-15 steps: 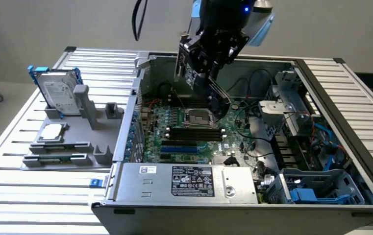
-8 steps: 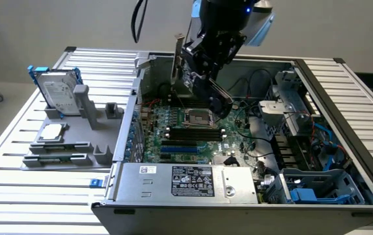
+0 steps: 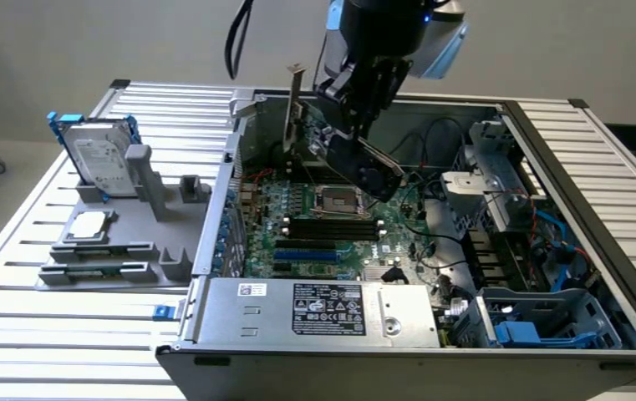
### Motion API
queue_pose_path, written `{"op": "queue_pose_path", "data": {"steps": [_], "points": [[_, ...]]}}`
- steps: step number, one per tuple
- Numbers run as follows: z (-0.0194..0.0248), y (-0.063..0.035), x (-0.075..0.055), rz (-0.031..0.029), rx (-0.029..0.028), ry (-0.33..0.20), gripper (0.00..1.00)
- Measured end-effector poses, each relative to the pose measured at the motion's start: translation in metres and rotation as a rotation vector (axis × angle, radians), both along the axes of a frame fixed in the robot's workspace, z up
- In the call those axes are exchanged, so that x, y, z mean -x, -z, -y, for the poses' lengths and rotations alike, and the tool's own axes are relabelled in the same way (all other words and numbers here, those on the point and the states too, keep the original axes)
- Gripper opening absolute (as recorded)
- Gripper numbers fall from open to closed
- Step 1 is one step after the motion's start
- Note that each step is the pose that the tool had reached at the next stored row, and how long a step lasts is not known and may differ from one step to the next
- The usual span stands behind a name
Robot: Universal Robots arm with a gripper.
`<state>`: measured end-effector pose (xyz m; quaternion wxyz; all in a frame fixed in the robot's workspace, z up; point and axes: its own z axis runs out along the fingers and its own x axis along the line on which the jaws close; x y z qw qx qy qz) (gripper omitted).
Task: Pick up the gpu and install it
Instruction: 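Insert the gpu into the slot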
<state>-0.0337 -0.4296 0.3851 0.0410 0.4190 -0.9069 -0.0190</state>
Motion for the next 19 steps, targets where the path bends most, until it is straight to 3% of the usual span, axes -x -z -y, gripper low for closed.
{"op": "queue_pose_path", "data": {"steps": [11, 19], "points": [[0.0, 0.0036, 0.0, 0.0022, 0.0, -0.2, 0.26], [0.0, 0.0065, 0.0, 0.0069, 0.0003, -0.346, 0.26]]}}
